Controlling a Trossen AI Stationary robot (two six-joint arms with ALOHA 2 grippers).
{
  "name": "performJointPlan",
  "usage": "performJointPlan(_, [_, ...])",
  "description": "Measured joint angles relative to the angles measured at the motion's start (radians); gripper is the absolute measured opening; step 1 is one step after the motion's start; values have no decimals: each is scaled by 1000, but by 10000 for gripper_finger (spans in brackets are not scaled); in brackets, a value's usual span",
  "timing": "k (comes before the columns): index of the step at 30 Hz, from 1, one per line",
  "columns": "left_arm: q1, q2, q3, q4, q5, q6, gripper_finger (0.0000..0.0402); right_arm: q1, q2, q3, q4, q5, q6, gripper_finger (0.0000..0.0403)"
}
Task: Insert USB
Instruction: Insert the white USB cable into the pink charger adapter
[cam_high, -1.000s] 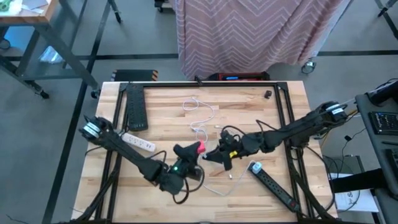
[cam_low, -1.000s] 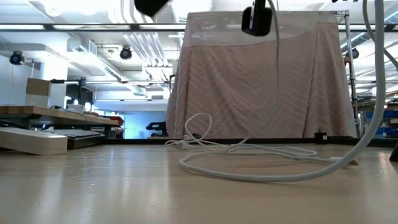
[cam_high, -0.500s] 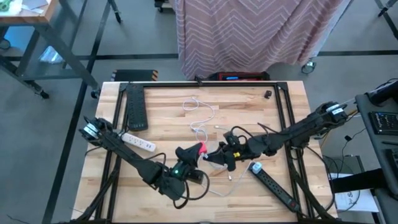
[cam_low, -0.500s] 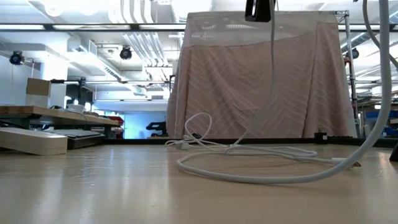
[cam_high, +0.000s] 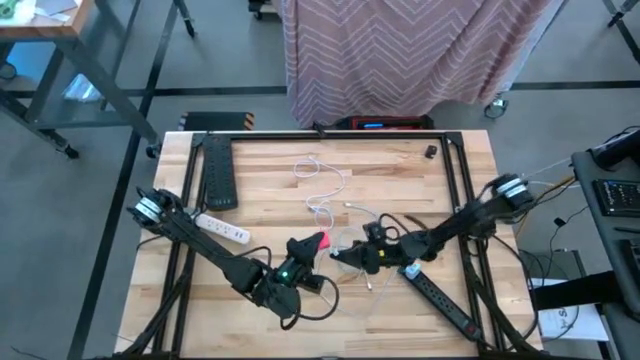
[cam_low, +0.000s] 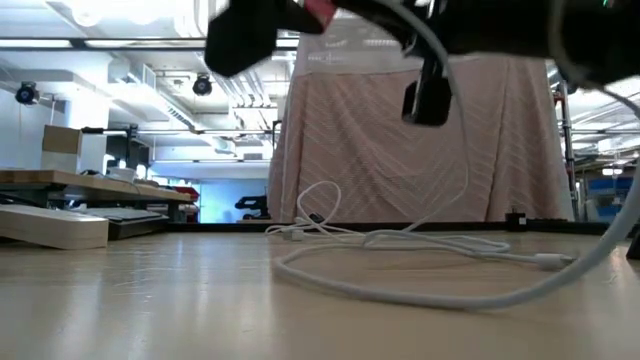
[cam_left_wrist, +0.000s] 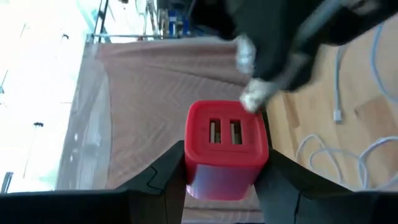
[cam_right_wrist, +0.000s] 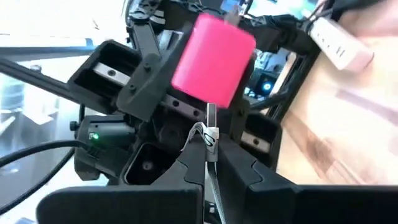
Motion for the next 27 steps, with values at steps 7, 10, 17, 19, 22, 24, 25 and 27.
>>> performJointPlan(7, [57,0,-42,12,6,1,137,-24,190,4,267,-17,72,4])
performJointPlan(10, [70,0,-52,15,23,1,137,-40,210,8,272,-16,91,4])
performJointPlan(17, [69,0,-55,21,27,6,137,-65,182,8,271,-23,88,4])
performJointPlan(19, [69,0,-55,22,27,6,137,-70,159,8,269,-25,79,4])
performJointPlan(22, [69,0,-57,22,19,21,137,-74,135,8,272,-30,64,4])
performJointPlan(24, [69,0,-56,30,17,31,137,-78,131,8,272,-33,68,4])
performJointPlan(25, [69,0,-52,35,17,34,137,-78,130,8,272,-33,80,4])
performJointPlan(27, [69,0,-40,38,16,46,137,-81,133,8,271,-33,103,4])
